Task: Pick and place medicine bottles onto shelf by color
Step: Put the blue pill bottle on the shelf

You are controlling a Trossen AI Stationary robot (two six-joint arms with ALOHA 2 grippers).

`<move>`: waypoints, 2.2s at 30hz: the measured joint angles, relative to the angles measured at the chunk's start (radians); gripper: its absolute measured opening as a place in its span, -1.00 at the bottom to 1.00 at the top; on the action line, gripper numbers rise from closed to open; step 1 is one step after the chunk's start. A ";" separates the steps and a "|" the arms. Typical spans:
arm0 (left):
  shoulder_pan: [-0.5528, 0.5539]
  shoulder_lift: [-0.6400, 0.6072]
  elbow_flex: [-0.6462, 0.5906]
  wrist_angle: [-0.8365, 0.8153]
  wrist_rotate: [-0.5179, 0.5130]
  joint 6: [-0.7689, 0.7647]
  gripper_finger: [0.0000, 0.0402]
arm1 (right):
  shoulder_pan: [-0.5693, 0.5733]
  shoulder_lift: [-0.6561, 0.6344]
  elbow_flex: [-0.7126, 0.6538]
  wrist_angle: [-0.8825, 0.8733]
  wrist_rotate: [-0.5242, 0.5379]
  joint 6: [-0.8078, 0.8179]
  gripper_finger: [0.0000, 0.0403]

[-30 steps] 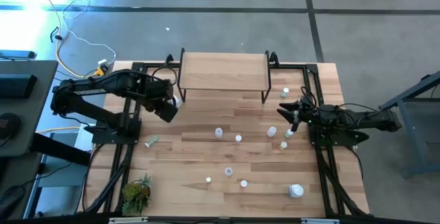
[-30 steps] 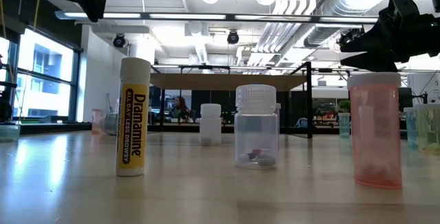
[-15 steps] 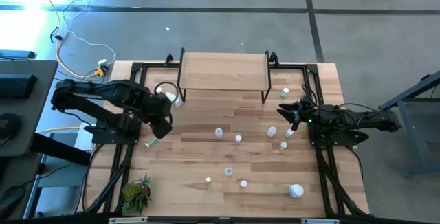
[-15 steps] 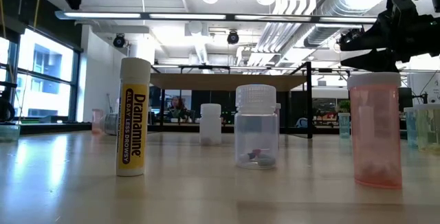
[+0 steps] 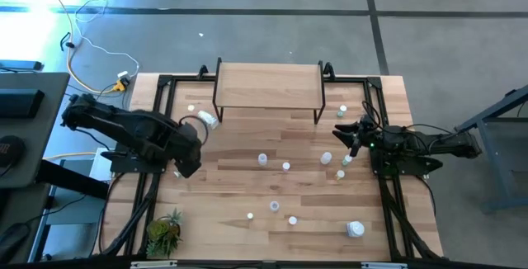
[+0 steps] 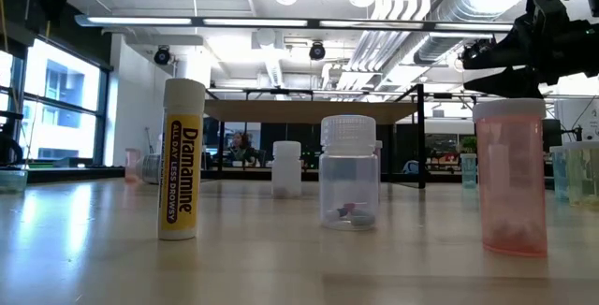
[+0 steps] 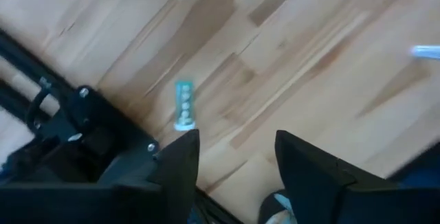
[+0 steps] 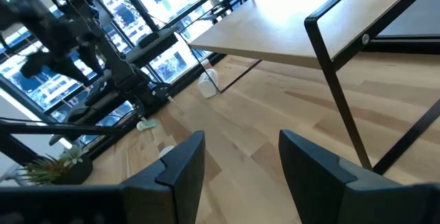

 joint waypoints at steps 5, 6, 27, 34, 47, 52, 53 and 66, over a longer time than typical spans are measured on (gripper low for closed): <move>-0.032 0.001 -0.168 0.090 0.013 -0.068 -0.09 | 0.000 0.000 0.000 0.000 0.000 0.000 -0.12; -0.032 0.002 -0.200 0.129 0.027 -0.082 -0.10 | 0.000 0.000 0.000 0.000 0.000 0.000 -0.12; -0.031 0.014 -0.505 0.349 0.120 -0.200 -0.15 | 0.000 0.000 0.000 0.006 0.004 0.000 -0.12; -0.031 0.040 -0.505 0.347 0.145 -0.183 -0.15 | 0.000 0.000 0.000 0.006 0.003 0.000 -0.12; -0.003 0.221 -0.505 0.364 0.180 -0.139 -0.15 | 0.000 0.000 0.000 0.007 -0.002 0.000 -0.12; 0.021 0.285 -0.505 0.402 0.180 -0.102 -0.15 | 0.000 0.000 0.000 0.007 -0.002 0.001 -0.12; 0.028 0.301 -0.506 0.400 0.181 -0.102 -0.15 | 0.000 0.000 0.000 0.007 -0.002 0.003 -0.12; 0.077 0.460 -0.506 0.416 0.229 0.019 -0.16 | 0.000 0.000 0.000 0.009 -0.006 0.026 -0.12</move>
